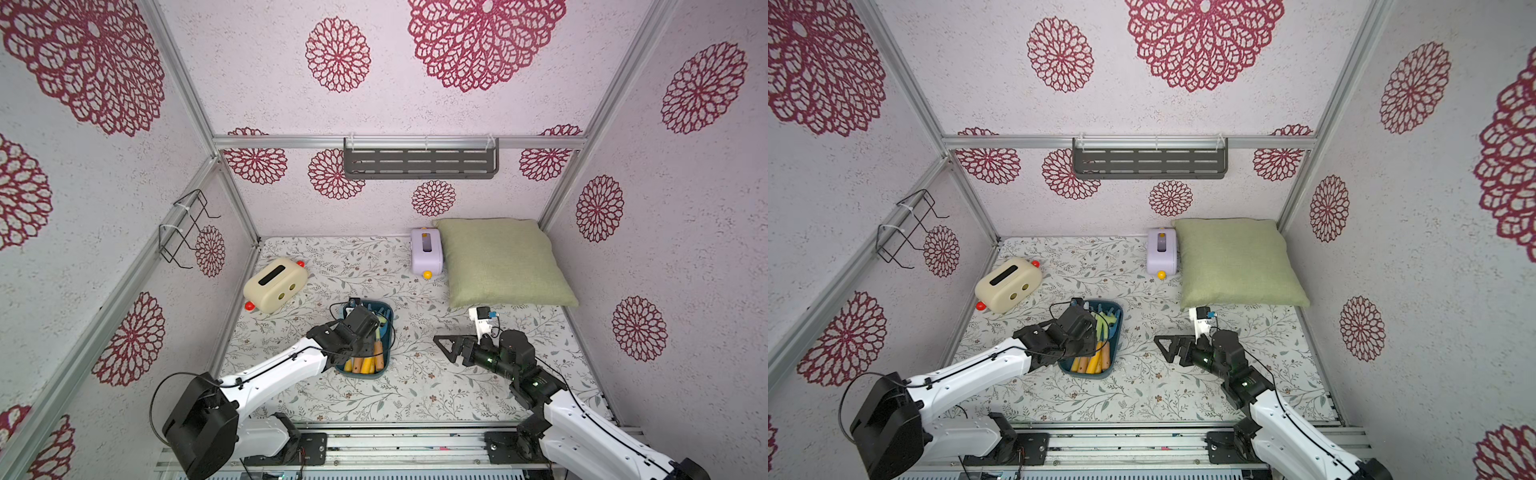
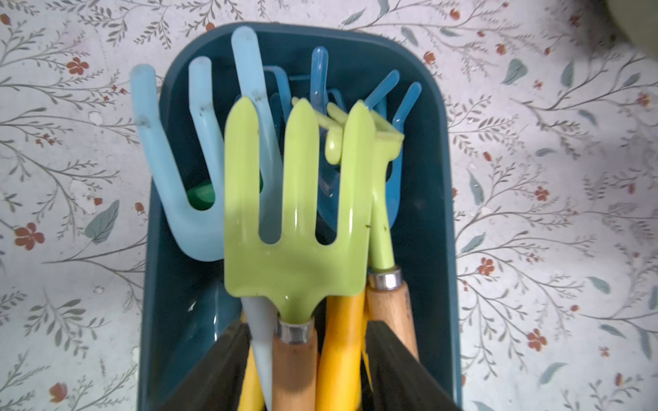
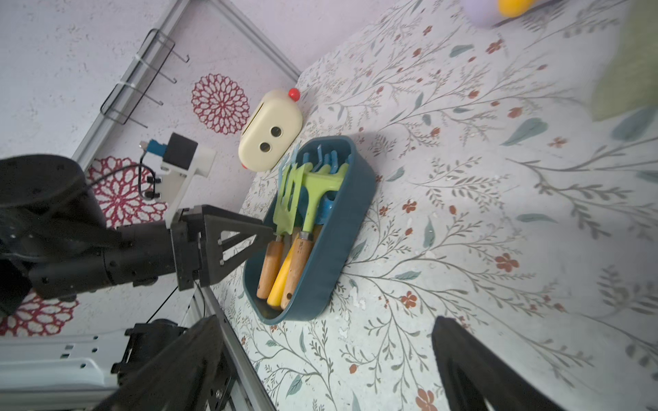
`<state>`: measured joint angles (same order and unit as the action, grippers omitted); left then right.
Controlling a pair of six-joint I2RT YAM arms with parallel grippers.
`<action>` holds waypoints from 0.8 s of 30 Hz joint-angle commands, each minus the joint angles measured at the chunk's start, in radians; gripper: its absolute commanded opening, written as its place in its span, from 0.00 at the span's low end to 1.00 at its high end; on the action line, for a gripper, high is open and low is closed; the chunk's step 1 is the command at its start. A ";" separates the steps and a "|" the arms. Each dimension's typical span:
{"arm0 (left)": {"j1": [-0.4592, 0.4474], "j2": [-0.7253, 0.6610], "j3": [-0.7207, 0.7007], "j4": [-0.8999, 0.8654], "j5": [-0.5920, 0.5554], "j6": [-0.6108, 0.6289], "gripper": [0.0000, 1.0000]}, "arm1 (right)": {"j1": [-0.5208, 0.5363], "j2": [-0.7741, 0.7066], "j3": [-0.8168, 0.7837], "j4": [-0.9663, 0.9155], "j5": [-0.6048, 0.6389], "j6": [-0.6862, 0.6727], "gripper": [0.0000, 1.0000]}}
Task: Put the rake into the storage box
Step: Place the rake in the storage box, then reset both arms
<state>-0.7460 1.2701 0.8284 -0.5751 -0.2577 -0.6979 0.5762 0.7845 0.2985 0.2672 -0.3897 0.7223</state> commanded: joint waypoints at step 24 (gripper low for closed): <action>0.089 -0.449 -0.064 0.015 -0.639 0.025 0.97 | -0.065 0.010 0.171 -0.046 0.719 -0.555 0.99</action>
<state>-0.7063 0.8131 0.7979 -0.6369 -0.7773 -0.7418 0.5713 0.8070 0.5049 0.0887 0.2291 0.2905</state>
